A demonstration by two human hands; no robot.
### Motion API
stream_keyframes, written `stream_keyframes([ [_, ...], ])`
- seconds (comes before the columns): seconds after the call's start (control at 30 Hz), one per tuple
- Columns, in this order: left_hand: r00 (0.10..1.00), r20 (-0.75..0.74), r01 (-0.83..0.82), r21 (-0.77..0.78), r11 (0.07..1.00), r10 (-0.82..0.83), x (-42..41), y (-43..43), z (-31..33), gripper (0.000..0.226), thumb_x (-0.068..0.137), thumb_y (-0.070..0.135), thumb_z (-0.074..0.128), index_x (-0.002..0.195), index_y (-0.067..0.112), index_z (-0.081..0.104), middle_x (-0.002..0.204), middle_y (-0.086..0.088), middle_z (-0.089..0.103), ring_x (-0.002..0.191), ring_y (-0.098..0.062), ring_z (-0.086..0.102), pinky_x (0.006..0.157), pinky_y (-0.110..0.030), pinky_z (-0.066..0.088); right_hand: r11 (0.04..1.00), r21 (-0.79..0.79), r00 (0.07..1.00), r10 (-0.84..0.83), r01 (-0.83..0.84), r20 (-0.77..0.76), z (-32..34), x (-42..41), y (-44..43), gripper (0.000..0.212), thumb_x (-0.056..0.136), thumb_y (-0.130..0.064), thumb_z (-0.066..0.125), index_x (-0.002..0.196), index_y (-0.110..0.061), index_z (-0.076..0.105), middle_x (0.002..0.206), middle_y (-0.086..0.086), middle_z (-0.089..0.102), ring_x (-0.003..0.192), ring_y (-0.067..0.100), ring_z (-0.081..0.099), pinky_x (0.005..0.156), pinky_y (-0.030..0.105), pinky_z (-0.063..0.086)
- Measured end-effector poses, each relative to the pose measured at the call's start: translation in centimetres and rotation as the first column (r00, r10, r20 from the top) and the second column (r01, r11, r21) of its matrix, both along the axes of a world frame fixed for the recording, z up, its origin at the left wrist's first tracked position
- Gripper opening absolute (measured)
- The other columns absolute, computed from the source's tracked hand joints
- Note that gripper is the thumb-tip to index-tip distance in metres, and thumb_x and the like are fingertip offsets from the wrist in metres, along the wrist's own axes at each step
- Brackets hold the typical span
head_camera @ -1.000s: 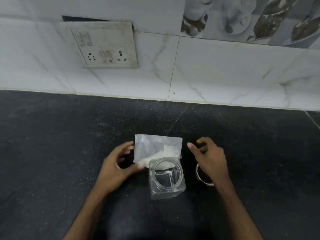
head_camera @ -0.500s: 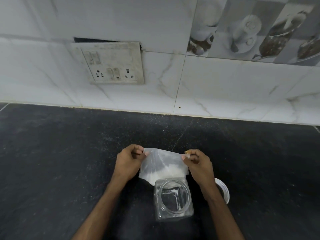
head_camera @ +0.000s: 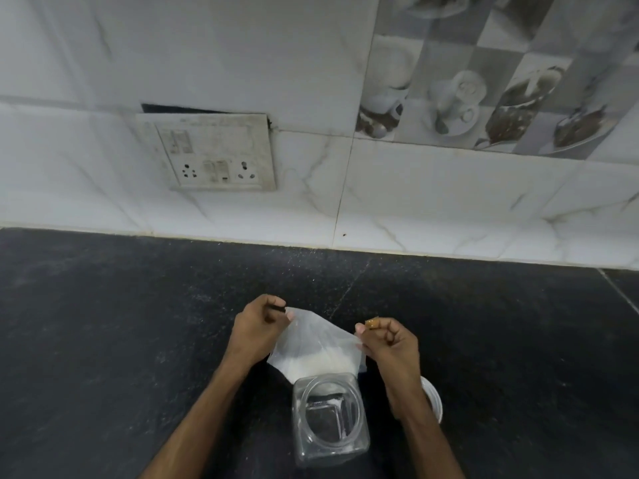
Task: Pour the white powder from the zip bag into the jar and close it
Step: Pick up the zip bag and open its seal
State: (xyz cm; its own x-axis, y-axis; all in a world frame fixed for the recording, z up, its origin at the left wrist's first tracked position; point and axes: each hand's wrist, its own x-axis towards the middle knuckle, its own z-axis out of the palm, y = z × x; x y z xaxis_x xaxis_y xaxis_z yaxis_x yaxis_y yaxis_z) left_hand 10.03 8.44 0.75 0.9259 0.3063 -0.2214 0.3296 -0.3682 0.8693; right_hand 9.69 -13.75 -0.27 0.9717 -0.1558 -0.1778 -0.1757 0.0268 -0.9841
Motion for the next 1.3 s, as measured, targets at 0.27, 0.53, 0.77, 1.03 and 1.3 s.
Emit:
stream_keyframes([
  [0.27, 0.982, -0.167, -0.090, 0.012, 0.996, 0.091, -1.6, 0.9, -0.4, 0.038, 0.089, 0.053, 0.062, 0.078, 0.018, 0.069, 0.069, 0.001, 0.075, 0.072, -0.016, 0.072, 0.078, -0.036, 0.058, 0.992, -0.117, 0.997, 0.043, -0.035, 0.068, 0.3, -0.7, 1.1, 0.022, 0.073, 0.002, 0.083, 0.081, -0.010, 0.067, 0.056, 0.000, 0.066, 0.057, 0.011, 0.062, 0.063, 0.028, 0.054],
  [0.53, 0.991, -0.125, -0.037, 0.067, 0.997, 0.045, 0.2, 0.0, 0.5, 0.058, 0.085, 0.063, 0.061, 0.051, 0.018, 0.047, 0.060, 0.004, 0.059, 0.063, -0.016, 0.060, 0.067, -0.030, 0.048, 0.982, -0.177, 0.998, 0.060, -0.063, -0.021, 0.0, -0.7, 0.9, 0.030, 0.068, 0.001, 0.085, 0.088, -0.014, 0.068, 0.085, 0.004, 0.070, 0.078, 0.013, 0.072, 0.076, 0.029, 0.059],
  [0.77, 0.993, 0.105, 0.049, 0.000, 0.999, -0.048, -0.2, -0.6, 0.5, 0.023, 0.091, 0.015, 0.069, 0.070, 0.024, 0.071, 0.076, 0.002, 0.074, 0.072, -0.011, 0.066, 0.066, -0.020, 0.049, 0.985, -0.160, 0.984, 0.039, -0.067, -0.175, -0.2, -0.7, -0.3, 0.042, 0.070, -0.007, 0.087, 0.106, -0.015, 0.067, 0.111, -0.003, 0.066, 0.099, 0.009, 0.065, 0.078, 0.022, 0.052],
  [1.03, 0.973, 0.231, 0.082, -0.268, 0.960, -0.018, -4.4, 1.0, -0.4, 0.026, 0.096, 0.009, 0.060, 0.077, 0.022, 0.072, 0.086, -0.001, 0.074, 0.079, -0.003, 0.066, 0.076, -0.023, 0.051, 0.984, 0.067, 0.911, 0.179, -0.166, -0.372, 0.6, -0.3, -1.1, 0.038, 0.077, -0.021, 0.083, 0.104, 0.000, 0.067, 0.094, 0.012, 0.074, 0.082, 0.018, 0.072, 0.074, 0.029, 0.062],
  [1.3, 0.969, 0.218, 0.002, -0.465, 0.885, 0.113, -4.7, 1.5, 0.8, 0.033, 0.084, 0.029, 0.076, 0.075, 0.012, 0.050, 0.060, 0.000, 0.051, 0.061, -0.015, 0.051, 0.060, -0.027, 0.042, 0.928, -0.109, 0.907, 0.314, -0.355, -0.282, 1.4, 0.4, 0.0, 0.048, 0.071, -0.004, 0.086, 0.112, -0.009, 0.061, 0.105, 0.017, 0.073, 0.097, 0.027, 0.072, 0.087, 0.039, 0.059],
])
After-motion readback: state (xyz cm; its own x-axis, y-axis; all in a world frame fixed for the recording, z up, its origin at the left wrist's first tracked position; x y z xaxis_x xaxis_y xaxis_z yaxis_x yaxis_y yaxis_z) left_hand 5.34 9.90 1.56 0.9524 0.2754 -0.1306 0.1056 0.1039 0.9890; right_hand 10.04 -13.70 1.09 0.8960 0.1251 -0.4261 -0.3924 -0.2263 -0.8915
